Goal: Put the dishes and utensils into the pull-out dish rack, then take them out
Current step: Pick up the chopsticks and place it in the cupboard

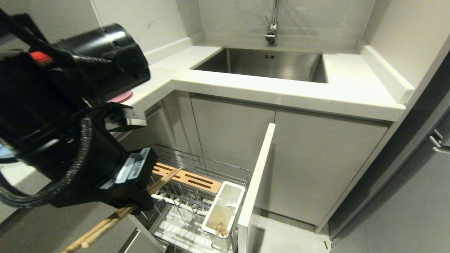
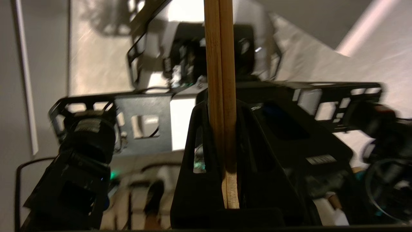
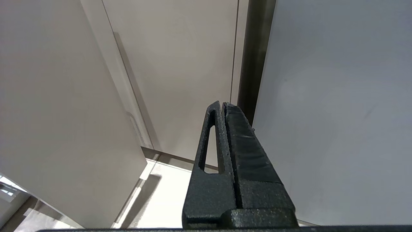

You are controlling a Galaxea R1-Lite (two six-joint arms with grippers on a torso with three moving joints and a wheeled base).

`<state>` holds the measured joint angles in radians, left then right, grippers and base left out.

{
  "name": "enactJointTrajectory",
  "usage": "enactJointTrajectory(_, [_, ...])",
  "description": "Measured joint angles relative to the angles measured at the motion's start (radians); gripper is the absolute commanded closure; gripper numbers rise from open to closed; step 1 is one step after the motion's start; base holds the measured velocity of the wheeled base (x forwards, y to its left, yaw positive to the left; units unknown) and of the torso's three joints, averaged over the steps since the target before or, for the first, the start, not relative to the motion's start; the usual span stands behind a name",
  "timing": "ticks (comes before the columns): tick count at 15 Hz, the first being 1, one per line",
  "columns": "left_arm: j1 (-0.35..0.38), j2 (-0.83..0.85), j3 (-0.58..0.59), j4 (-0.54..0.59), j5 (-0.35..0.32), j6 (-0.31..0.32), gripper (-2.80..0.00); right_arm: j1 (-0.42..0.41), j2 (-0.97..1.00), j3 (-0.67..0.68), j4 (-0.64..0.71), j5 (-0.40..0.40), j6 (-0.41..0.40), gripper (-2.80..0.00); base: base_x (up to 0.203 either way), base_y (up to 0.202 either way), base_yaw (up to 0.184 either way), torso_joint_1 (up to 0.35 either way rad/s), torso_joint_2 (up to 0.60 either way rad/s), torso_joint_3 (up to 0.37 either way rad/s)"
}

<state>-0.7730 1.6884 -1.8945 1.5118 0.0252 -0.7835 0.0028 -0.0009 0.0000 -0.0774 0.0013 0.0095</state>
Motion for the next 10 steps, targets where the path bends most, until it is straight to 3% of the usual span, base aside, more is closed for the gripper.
enactJointTrajectory(3, [0.000, 0.102, 0.006, 0.008, -0.043, 0.015, 0.00, 0.000, 0.000, 0.000, 0.000, 0.000, 0.000, 0.00, 0.000, 0.000, 0.000, 0.000, 0.00, 0.000])
enactJointTrajectory(6, [0.002, 0.154, 0.058, 0.009, -0.110, 0.144, 0.00, 0.000, 0.000, 0.000, 0.000, 0.000, 0.000, 0.00, 0.000, 0.000, 0.000, 0.000, 0.00, 0.000])
enactJointTrajectory(10, [0.023, 0.185, 0.155, 0.010, -0.116, 0.301, 0.00, 0.000, 0.000, 0.000, 0.000, 0.000, 0.000, 0.00, 0.000, 0.000, 0.000, 0.000, 0.00, 0.000])
